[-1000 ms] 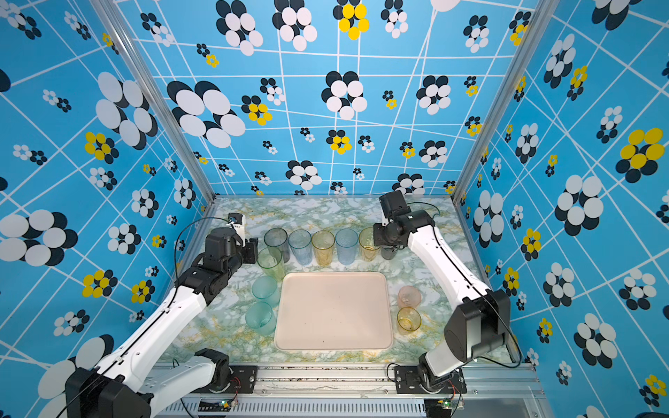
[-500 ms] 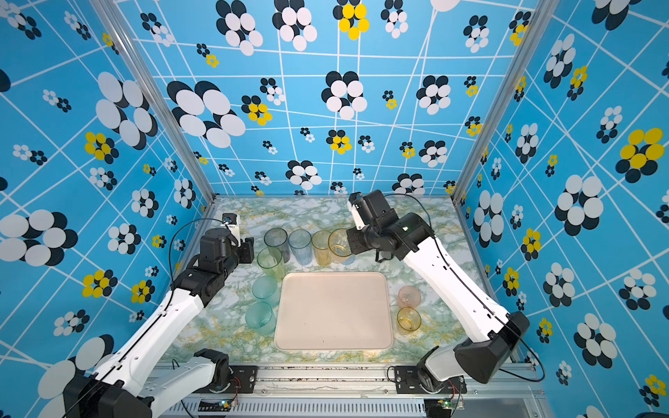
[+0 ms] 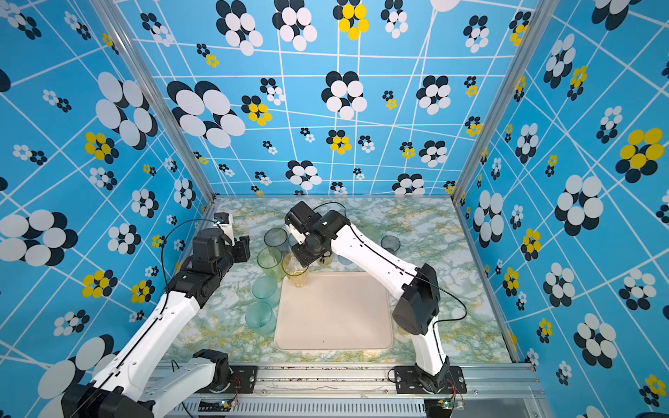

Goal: Place the glasses into the tray
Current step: Place the glass on the tray.

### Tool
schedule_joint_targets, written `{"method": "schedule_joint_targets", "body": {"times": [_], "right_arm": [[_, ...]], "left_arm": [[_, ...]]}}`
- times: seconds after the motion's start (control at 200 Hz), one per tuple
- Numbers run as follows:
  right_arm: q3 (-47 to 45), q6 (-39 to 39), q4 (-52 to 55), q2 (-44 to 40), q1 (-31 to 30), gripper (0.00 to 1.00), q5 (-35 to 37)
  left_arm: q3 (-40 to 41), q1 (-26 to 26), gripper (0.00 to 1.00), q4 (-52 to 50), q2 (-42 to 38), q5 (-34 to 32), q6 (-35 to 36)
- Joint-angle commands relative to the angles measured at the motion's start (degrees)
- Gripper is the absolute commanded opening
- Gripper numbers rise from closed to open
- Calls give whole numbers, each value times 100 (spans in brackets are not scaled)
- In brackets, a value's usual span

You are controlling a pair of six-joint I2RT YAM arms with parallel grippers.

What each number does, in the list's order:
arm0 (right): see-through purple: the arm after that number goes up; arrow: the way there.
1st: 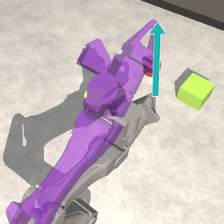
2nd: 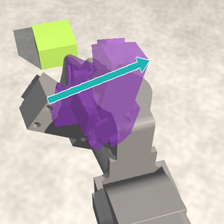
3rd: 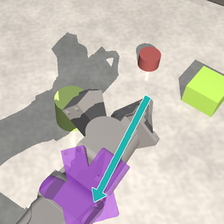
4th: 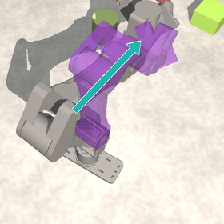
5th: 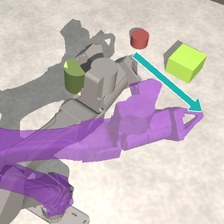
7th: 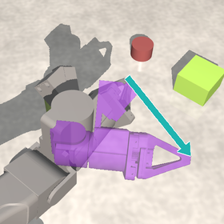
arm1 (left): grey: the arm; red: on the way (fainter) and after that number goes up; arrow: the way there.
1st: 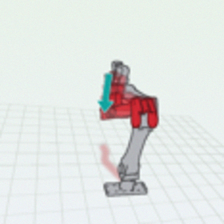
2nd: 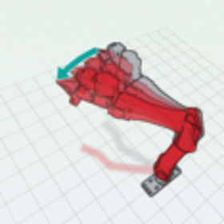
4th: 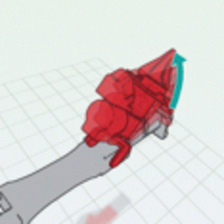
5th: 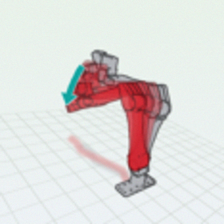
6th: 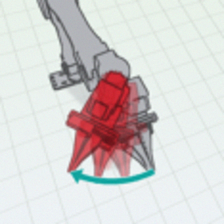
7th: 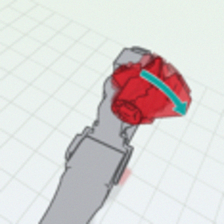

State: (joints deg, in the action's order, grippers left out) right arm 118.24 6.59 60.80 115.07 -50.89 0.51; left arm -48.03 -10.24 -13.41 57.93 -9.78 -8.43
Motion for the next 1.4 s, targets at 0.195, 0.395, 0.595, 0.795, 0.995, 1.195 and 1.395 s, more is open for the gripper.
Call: {"method": "schedule_joint_targets", "body": {"times": [0.195, 0.395, 0.595, 0.795, 0.995, 1.195, 1.395], "right_arm": [[446, -148, 345, 328, -48, 2, -9], [520, -132, 293, 530, -87, 3, -47], [569, -105, 197, 692, -87, 3, -83], [666, -97, 207, 864, -87, 3, -130], [666, -53, 128, 921, -87, 3, -149], [653, 18, 42, 921, -87, 4, -179], [635, 35, 63, 921, -87, 6, -221]], "left_arm": [[31, 118, 58, -162, -159, 143, -81], [13, 132, 58, -167, -137, 195, -89], [26, 128, 59, -166, -130, 205, -98], [39, 137, 59, -157, -124, 216, -89], [47, 145, 59, -145, -105, 231, -87], [57, 154, 59, -136, -107, 246, -89], [70, 163, 59, -143, -107, 257, -78]]}}
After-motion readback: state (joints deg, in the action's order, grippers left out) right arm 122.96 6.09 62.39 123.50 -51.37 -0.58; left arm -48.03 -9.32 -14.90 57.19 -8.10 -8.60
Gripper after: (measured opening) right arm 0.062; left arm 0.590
